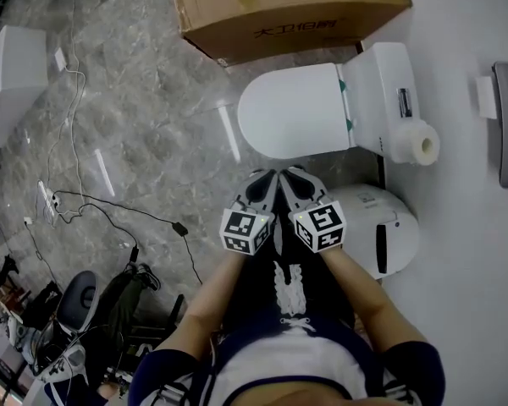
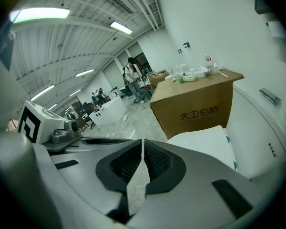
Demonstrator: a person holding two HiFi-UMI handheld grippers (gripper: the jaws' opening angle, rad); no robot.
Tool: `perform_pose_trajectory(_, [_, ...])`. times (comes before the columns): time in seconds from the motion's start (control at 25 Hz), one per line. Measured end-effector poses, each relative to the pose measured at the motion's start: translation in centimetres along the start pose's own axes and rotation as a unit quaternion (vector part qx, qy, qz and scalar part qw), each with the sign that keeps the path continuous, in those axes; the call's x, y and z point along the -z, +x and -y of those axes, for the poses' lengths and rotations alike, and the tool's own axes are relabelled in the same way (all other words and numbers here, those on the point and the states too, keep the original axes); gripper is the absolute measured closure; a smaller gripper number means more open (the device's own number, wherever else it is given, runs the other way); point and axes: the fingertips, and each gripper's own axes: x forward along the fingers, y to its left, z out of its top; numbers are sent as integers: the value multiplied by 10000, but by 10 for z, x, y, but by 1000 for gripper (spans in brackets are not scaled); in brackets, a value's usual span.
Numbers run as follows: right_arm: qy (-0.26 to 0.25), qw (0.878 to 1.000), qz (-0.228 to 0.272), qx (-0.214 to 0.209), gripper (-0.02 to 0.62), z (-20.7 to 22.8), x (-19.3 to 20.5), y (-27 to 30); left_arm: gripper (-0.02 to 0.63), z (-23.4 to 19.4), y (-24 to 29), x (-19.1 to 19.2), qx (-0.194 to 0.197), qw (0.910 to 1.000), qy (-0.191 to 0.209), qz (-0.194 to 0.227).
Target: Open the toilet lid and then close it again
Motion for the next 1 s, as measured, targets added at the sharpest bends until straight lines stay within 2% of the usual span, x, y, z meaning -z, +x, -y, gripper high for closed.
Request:
perform_pose_trajectory(0.32, [-22, 9994, -269, -237, 586, 4, 9, 30, 600, -29, 14, 18, -170, 9996, -182, -103])
perform_pose_trajectory(0.76, [-231, 9977, -555, -318, 586, 9, 36, 60, 600, -72, 30, 52, -511, 9972, -533, -88])
perform_pose_trajectory(0.88, [-252, 9975, -606, -269, 586, 12, 46, 68, 598, -83, 38, 70, -520, 9966, -585, -252])
perform_pose_trajectory(1.0, [-230, 9974, -640, -230, 586, 14, 52, 73, 557, -94, 44, 87, -526, 9955, -660, -432])
